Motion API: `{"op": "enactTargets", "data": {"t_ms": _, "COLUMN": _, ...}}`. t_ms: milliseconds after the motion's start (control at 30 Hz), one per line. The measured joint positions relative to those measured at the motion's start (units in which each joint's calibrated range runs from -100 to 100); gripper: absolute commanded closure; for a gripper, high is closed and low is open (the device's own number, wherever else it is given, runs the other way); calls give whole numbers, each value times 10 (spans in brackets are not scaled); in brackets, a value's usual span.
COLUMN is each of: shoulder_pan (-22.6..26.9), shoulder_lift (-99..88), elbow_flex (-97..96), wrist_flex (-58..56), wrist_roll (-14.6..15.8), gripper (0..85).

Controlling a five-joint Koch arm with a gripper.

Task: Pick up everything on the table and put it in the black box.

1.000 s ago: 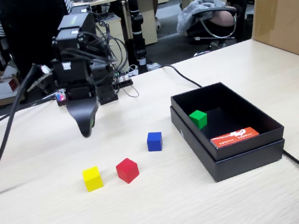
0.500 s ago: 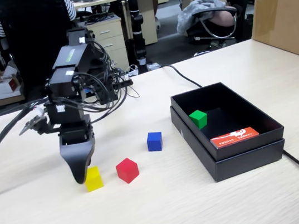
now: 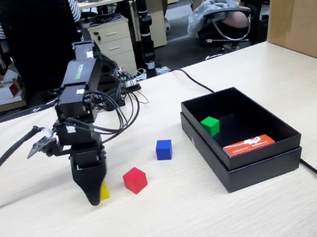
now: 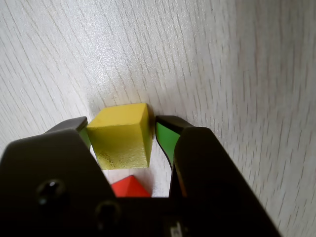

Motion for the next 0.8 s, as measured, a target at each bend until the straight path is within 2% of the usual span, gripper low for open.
{"op": "enactTargets", "data": {"t_ms": 67, "shoulder_pan": 0, "shoulder_lift": 1, "elbow_flex": 2, "wrist_flex": 0, "wrist_roll": 0, "gripper": 847}}
{"op": "enactTargets", "data": {"t_ms": 300, "shoulder_pan": 0, "shoulder_lift": -30, "elbow_flex": -18, "wrist_flex": 0, "wrist_roll": 0, "gripper": 846}}
{"op": "enactTargets", "data": {"t_ms": 500, "shoulder_pan": 22, "shoulder_lift": -304, "elbow_flex": -162, "wrist_flex": 3, "wrist_roll": -1, "gripper": 846}}
{"op": "enactTargets", "data": {"t_ms": 600, "shoulder_pan": 63, "shoulder_lift": -475, "elbow_flex": -241, "wrist_flex": 1, "wrist_roll": 6, "gripper": 846}}
{"op": "enactTargets", "data": {"t_ms": 633, "shoulder_pan": 63, "shoulder_lift": -479, "elbow_flex": -245, "wrist_flex": 4, "wrist_roll": 6, "gripper": 846}}
{"op": "enactTargets", "data": {"t_ms": 800, "shoulder_pan": 134, "shoulder_lift": -607, "elbow_flex": -295, "wrist_flex": -3, "wrist_roll": 33, "gripper": 846}}
